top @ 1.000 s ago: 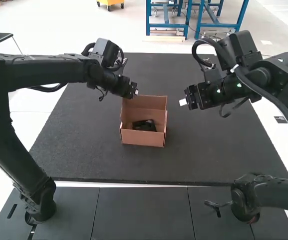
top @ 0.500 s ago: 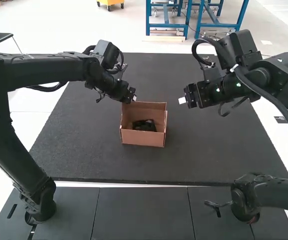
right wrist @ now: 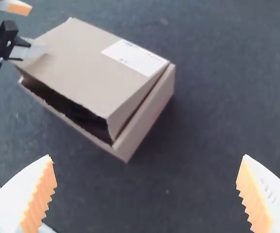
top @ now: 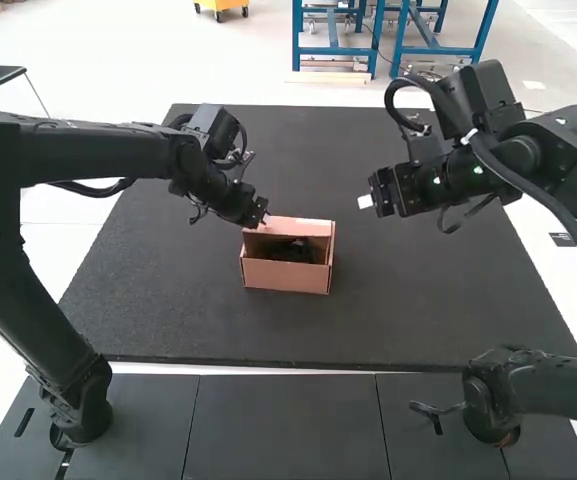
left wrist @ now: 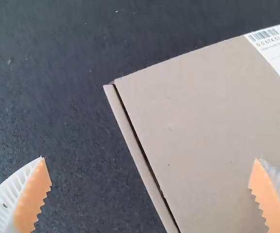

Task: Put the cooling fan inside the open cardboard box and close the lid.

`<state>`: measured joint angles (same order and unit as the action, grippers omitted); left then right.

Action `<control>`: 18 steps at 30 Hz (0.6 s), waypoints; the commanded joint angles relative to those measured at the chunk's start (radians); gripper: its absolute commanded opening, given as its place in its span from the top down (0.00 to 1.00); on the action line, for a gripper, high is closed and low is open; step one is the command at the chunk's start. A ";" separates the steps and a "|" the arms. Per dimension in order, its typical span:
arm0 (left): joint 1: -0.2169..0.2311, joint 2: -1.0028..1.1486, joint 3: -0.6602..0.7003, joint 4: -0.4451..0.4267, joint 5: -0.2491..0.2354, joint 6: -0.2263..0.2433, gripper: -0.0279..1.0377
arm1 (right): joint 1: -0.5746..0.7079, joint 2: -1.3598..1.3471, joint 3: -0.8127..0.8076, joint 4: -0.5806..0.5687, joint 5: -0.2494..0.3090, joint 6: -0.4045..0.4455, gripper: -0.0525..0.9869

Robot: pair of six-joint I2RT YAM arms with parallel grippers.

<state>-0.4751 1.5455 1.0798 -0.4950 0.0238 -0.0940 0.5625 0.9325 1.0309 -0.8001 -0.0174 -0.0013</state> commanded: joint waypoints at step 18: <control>-0.026 -0.024 -0.126 0.141 0.005 -0.003 0.07 | 0.002 -0.103 -0.037 -0.060 0.007 0.020 0.13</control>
<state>-0.4850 1.5452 0.9695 -0.3656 0.0235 -0.0944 0.5625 0.8486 0.9924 -0.8619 -0.0174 0.0074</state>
